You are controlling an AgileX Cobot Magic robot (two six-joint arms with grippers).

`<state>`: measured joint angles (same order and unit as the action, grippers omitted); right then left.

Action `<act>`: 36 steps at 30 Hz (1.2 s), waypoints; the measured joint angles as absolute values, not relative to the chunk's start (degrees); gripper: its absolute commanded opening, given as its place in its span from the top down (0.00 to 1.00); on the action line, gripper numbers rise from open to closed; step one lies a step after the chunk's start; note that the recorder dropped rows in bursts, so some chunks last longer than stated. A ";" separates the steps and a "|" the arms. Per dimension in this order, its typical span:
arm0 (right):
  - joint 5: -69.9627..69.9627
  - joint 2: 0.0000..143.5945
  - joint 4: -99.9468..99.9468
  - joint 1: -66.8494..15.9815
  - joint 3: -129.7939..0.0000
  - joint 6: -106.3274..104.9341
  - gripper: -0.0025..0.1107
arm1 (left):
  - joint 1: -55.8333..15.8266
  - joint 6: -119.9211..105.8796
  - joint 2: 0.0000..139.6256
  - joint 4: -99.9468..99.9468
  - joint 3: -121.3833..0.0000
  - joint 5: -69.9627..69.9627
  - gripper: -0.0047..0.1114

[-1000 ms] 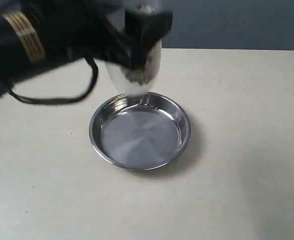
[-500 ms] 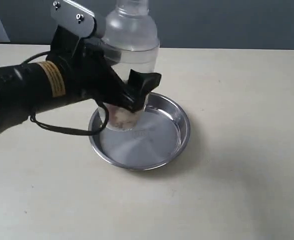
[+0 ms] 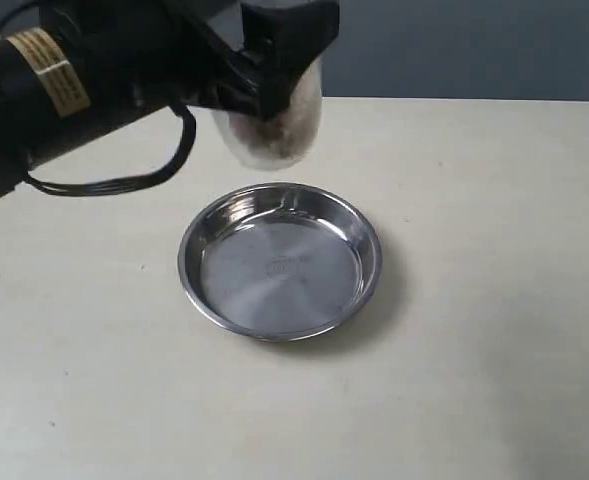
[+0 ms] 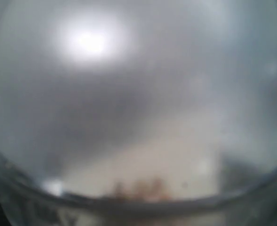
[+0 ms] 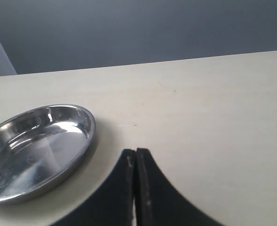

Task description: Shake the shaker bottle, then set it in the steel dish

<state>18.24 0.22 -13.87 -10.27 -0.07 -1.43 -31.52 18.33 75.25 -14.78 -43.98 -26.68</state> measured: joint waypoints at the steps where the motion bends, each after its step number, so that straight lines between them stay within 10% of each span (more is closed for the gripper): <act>1: 18.24 0.22 -13.87 -10.27 -0.07 -1.43 0.98 | -31.52 17.94 76.92 -14.83 -42.38 -23.04 0.96; 36: 18.24 0.22 -13.77 -10.27 -0.07 -1.42 0.98 | -32.85 17.10 74.39 -16.45 -48.91 -21.49 0.96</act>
